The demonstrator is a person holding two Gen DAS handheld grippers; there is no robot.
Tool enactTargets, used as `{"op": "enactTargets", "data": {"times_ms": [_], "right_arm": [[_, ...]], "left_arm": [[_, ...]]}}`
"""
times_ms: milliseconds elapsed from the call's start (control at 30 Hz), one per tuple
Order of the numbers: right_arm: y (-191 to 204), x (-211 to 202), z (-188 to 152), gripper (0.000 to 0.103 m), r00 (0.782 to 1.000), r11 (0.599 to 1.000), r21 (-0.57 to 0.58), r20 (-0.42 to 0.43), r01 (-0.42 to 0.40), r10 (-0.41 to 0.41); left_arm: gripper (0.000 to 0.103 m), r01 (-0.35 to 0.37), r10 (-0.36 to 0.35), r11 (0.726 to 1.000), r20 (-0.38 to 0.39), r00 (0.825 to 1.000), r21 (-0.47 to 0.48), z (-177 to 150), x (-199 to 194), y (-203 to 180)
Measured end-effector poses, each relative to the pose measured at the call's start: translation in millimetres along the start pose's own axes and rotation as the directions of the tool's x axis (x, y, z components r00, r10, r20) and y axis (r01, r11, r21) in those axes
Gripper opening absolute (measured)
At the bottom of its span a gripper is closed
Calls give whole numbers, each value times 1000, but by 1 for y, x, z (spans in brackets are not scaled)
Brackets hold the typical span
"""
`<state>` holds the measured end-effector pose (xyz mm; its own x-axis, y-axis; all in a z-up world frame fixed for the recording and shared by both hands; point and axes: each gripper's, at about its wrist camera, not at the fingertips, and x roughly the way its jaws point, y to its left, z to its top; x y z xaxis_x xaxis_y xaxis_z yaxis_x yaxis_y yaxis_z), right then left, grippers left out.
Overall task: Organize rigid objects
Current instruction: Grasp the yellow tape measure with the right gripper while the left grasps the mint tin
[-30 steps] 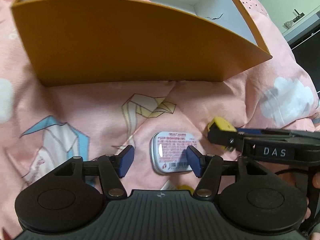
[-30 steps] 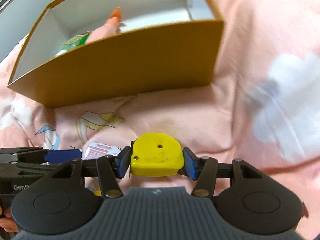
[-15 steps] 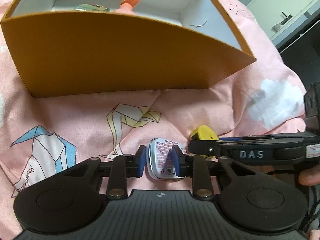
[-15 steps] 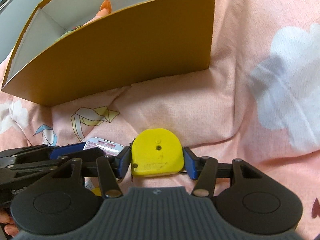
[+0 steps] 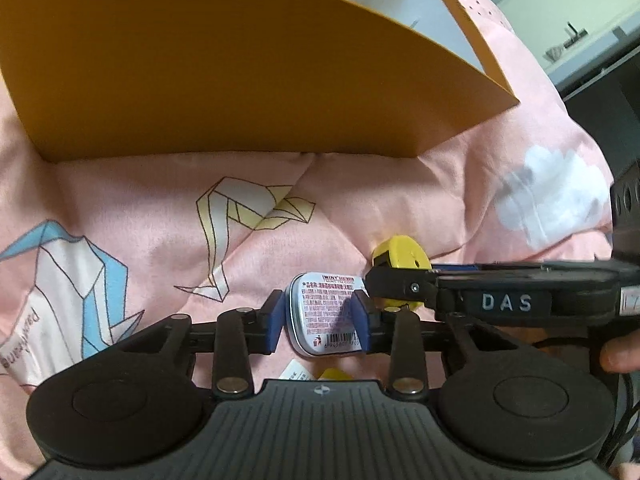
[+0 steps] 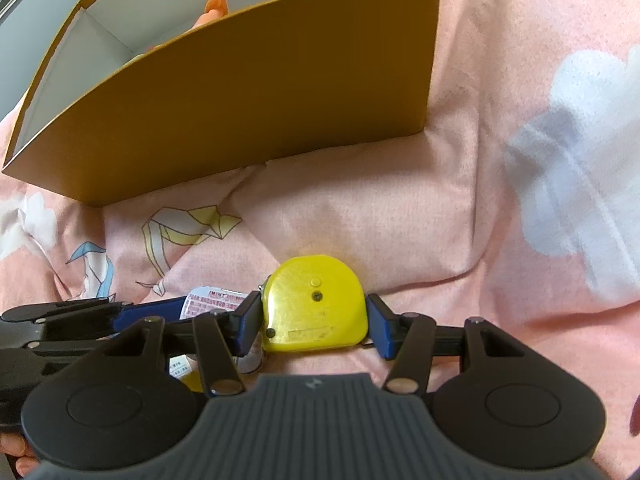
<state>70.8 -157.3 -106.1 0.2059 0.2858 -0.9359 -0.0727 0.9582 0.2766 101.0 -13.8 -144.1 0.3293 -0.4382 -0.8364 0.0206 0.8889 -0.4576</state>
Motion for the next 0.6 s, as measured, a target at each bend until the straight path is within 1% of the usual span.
{"op": "enactTargets", "data": {"times_ms": [67,133,200,267,300,400,433,500,600], "right_arm": [[0,1,0,55,1000,1000,2,-1,-2,2],[0,1,0,55,1000,1000,0,0,0,0],[-1,0,0,55,1000,1000,6,4,-3,3],[-2,-1,-1,55,1000,1000,8,9,-6,6],[-2,-2,-1,55,1000,1000,7,10,-7,7],[-3,-5,-2,55,1000,1000,8,17,-11,11],[-4,-5,-3,55,1000,1000,10,18,-13,13],[-6,-6,-2,55,1000,1000,15,15,-15,15],[-7,-8,-3,55,1000,1000,10,2,-9,9]], "left_arm": [[40,12,-12,1000,2,1000,-18,0,1,3],[38,13,-13,1000,8,1000,-17,0,2,3],[33,4,-4,1000,28,1000,-1,-1,-2,-1],[26,3,-4,1000,56,998,15,-2,-8,-5],[25,8,-9,1000,67,998,22,-2,-11,-7],[23,15,-16,1000,63,998,27,-4,-17,-9],[23,24,-25,1000,60,998,19,-5,-18,-8],[23,65,-64,998,48,997,-16,-6,-20,-3],[23,121,-121,990,11,993,-75,-8,-16,5]]}}
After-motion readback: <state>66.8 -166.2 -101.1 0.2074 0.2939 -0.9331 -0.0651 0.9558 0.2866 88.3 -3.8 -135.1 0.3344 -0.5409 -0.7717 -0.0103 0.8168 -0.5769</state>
